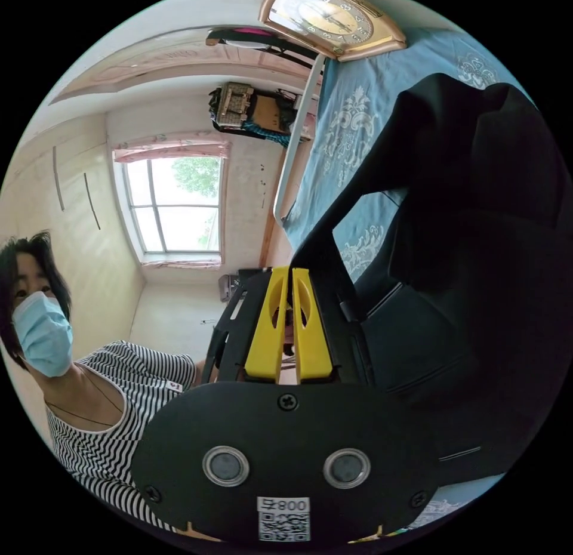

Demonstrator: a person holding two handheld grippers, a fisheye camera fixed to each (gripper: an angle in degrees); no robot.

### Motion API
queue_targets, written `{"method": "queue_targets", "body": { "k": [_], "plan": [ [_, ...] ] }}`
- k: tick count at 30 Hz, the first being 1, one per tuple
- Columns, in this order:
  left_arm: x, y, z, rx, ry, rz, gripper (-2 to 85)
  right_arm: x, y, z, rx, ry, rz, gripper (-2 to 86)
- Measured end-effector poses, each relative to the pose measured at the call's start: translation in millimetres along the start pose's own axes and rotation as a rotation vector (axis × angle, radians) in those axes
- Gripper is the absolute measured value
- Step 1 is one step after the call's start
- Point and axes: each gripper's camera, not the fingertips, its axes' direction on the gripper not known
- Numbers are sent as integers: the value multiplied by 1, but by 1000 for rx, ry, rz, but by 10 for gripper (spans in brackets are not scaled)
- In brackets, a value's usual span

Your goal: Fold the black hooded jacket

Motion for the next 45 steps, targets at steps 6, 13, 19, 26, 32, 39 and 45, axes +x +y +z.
{"method": "queue_targets", "body": {
  "k": [6, 13, 19, 26, 32, 39, 45],
  "plan": [
    [-16, -15, 13, 80, 214, -9, 62, 11, 0, -17, -2, -13, 11, 5],
    [8, -40, 36, 56, 240, 26, 33, -3, -15, -68, -23, 50, -58, 5],
    [36, -66, 102, -78, 252, 116, 30, -33, -8, -144, -45, 182, -144, 5],
    [18, -67, 205, -328, 185, 89, 28, 2, 53, -213, -53, 372, -52, 6],
    [-26, -60, 271, -453, 79, -33, 29, 85, 87, -229, -80, 422, 117, 5],
    [-53, -73, 335, -525, -25, -45, 30, 142, 96, -247, -84, 486, 186, 5],
    [-72, -85, 378, -543, -105, -67, 32, 187, 90, -255, -84, 503, 219, 5]
  ]
}}
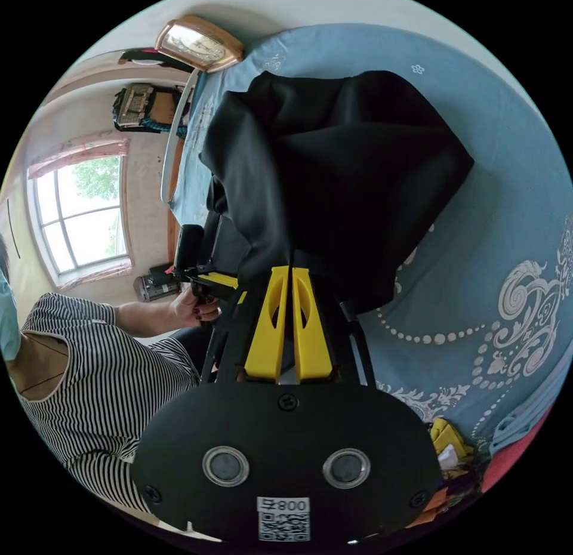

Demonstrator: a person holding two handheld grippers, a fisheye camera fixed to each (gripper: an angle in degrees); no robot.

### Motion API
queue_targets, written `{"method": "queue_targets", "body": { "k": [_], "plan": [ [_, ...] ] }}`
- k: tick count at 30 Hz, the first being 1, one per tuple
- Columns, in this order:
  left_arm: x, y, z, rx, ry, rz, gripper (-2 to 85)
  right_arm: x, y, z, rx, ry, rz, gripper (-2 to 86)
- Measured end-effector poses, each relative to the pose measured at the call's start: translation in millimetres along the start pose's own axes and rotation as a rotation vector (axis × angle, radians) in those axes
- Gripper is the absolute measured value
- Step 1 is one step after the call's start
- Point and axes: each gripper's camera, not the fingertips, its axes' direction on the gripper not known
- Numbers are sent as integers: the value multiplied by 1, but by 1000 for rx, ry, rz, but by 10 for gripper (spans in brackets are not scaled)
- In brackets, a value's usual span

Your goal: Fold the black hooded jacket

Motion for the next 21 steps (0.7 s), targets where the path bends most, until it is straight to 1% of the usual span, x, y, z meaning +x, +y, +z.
{"method": "queue_targets", "body": {
  "k": [6, 10, 13, 15, 18, 19, 21],
  "plan": [
    [-19, -34, 26, -14, -61, -48, 34, 30, -16, 9, -3, 12, 12, 5],
    [-25, -51, 33, -15, -97, -62, 35, 30, -25, 9, -18, 46, -12, 5],
    [-27, -61, 35, -12, -108, -65, 35, 20, -20, -1, 13, 72, -36, 5],
    [-26, -67, 36, -16, -126, -64, 36, 1, -9, -16, 94, 156, -46, 3],
    [-26, -73, 36, -13, -127, -61, 37, -32, -1, -25, 196, 225, -95, 1],
    [-25, -74, 36, -11, -125, -59, 38, -38, -3, -22, 195, 228, -111, 1],
    [-23, -77, 34, -9, -117, -49, 42, -54, -22, 12, 117, 291, -162, 1]
  ]
}}
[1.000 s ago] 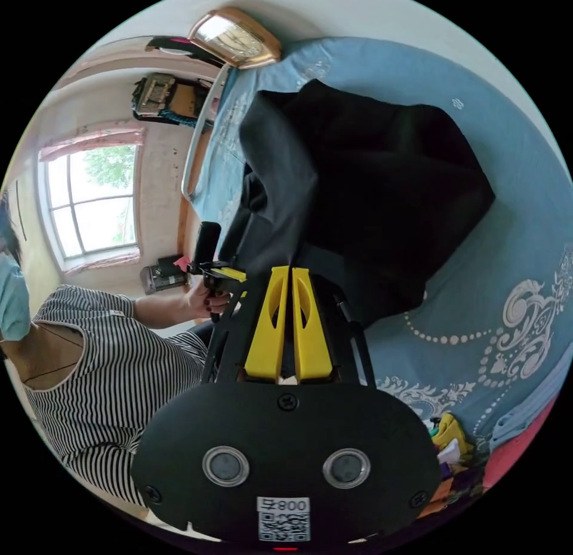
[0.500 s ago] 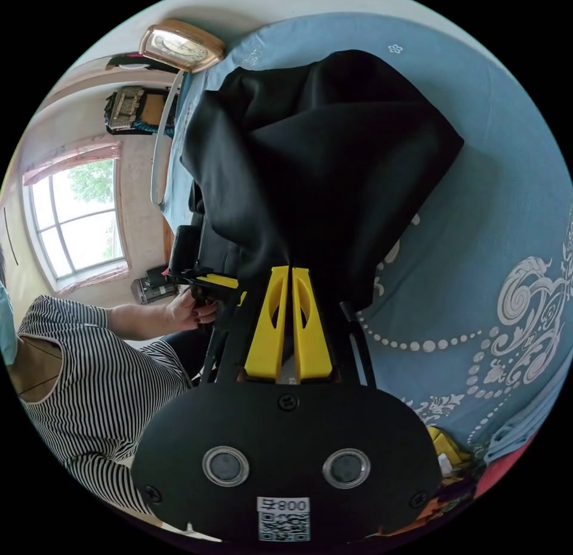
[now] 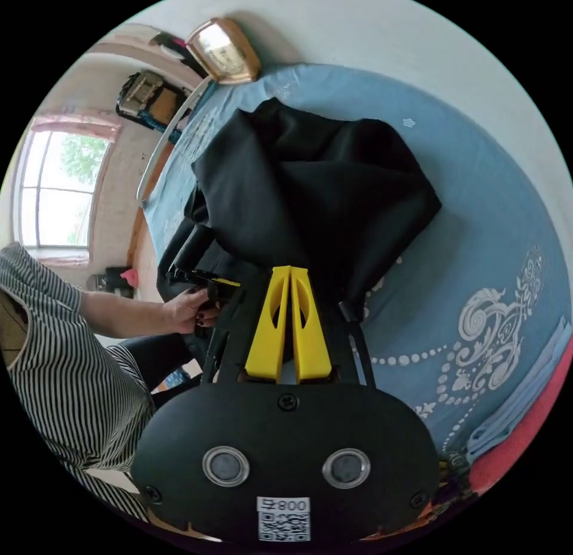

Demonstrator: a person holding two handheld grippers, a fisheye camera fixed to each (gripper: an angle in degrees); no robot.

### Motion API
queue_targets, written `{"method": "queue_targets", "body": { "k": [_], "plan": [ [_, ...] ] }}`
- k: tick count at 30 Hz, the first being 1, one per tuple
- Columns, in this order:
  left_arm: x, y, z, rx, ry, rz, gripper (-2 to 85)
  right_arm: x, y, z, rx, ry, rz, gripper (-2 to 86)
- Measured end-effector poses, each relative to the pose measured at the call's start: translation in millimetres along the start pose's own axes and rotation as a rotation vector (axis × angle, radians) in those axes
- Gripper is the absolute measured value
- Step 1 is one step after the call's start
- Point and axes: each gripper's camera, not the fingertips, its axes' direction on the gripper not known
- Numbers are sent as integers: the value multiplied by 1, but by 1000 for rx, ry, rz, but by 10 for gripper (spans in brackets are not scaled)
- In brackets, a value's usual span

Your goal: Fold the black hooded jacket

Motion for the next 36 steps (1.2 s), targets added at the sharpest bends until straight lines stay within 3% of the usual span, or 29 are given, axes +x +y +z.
{"method": "queue_targets", "body": {
  "k": [3, 7, 10, 14, 18, 27, 33, 36],
  "plan": [
    [4, 0, -6, -39, 37, 16, 56, -9, -18, 59, -164, 175, -25, 1],
    [19, 11, -44, -24, 47, 83, 70, -21, -22, 63, -178, 229, -46, 1],
    [32, 21, -106, 104, 28, 127, 75, -18, -18, 37, -105, 180, -8, 2],
    [41, 20, -207, 397, -101, 146, 86, -15, -28, -23, 146, 5, 13, 6],
    [20, 8, -266, 595, -85, 58, 103, -28, -102, -50, 302, -131, -101, 24],
    [1, 3, -289, 650, 73, -5, 91, -56, -281, -23, 209, -186, -167, 73],
    [8, 6, -304, 659, 122, 22, 35, -60, -324, 9, 87, -243, -135, 50],
    [15, 20, -319, 713, 105, 44, 27, -72, -334, 6, 117, -253, -168, 27]
  ]
}}
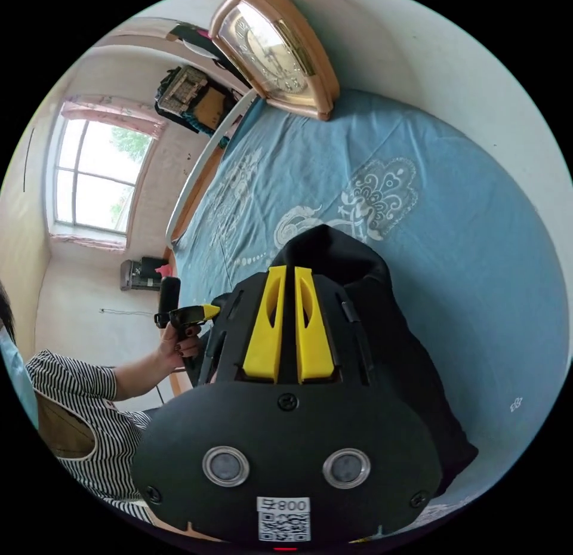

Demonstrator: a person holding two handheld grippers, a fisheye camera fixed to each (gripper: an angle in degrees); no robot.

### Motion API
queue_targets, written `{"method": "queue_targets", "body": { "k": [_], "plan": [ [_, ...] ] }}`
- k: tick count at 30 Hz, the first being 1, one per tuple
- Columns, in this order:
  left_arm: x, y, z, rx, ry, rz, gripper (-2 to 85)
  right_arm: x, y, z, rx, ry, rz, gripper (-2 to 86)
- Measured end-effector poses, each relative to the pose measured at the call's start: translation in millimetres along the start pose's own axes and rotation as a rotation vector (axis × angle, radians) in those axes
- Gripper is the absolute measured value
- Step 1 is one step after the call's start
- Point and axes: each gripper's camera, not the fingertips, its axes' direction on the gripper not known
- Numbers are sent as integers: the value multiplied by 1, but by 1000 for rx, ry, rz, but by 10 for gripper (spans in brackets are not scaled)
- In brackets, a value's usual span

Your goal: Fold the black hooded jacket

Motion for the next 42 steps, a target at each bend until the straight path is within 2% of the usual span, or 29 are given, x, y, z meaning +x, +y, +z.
{"method": "queue_targets", "body": {
  "k": [4, 6, 11, 16, 19, 22, 27, 30, 33, 36, 42],
  "plan": [
    [7, -3, -19, 39, -52, 26, 23, -15, -18, 8, 17, -20, -45, 15],
    [3, -6, -22, 32, -83, 14, 23, -24, -30, 29, -33, 58, -66, 13],
    [-2, -2, -27, 35, -82, -23, 26, -24, -38, 63, -103, 92, -48, 14],
    [9, 24, -47, 74, -67, -45, 19, -40, -17, 38, 25, 58, -45, 9],
    [31, 41, -51, 49, -110, 17, 8, -56, 17, -1, 181, 79, -35, 4],
    [70, 47, -29, -82, -195, 181, 4, -87, 75, -30, 283, 93, -55, 2],
    [117, 49, 24, -238, -328, 457, 2, -157, 207, -3, 118, 329, -5, 0],
    [124, 59, 44, -257, -481, 522, 2, -187, 272, 29, -16, 537, 65, 0],
    [114, 73, 65, -342, -600, 542, 2, -197, 314, 62, -64, 666, 96, 1],
    [99, 83, 80, -440, -609, 512, 2, -179, 327, 93, -92, 623, 171, 1],
    [106, 96, 75, -445, -633, 553, 2, -170, 363, 93, 21, 486, 202, 2]
  ]
}}
